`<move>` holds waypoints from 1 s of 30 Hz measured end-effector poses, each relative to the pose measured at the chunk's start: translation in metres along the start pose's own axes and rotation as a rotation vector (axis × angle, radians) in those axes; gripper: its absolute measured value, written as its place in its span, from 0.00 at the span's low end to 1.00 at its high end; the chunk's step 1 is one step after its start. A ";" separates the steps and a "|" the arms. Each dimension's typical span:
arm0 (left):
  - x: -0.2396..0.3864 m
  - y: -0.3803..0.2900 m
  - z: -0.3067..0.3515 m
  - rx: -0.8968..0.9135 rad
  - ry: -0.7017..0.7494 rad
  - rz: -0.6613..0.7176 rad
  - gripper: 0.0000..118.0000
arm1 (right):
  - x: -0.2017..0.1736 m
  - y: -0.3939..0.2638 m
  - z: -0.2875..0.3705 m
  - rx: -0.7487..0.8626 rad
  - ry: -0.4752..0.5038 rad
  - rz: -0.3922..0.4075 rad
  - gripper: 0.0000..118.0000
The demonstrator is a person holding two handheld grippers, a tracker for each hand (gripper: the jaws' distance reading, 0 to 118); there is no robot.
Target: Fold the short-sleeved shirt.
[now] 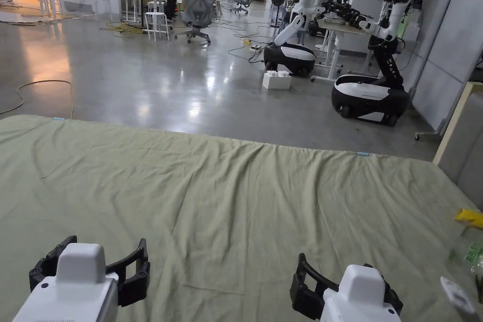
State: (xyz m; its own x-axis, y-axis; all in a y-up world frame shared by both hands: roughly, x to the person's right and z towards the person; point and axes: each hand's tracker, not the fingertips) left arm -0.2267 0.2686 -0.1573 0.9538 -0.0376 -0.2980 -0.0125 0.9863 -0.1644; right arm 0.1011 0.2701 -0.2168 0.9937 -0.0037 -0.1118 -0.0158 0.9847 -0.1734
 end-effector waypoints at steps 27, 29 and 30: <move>-0.014 0.013 -0.016 -0.001 0.010 0.093 0.92 | -0.006 0.026 -0.009 -0.041 0.036 -0.100 1.00; -0.015 0.014 -0.015 0.001 0.004 0.093 0.92 | -0.006 0.028 -0.013 -0.077 0.028 -0.131 1.00; -0.015 0.014 -0.015 0.001 0.003 0.093 0.92 | -0.006 0.030 -0.015 -0.095 0.028 -0.143 1.00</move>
State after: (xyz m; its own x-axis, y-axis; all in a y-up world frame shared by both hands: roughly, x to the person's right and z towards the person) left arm -0.2458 0.2806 -0.1695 0.9477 0.0534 -0.3148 -0.1005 0.9857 -0.1353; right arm 0.0933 0.2970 -0.2364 0.9831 -0.1489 -0.1062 0.1140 0.9529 -0.2811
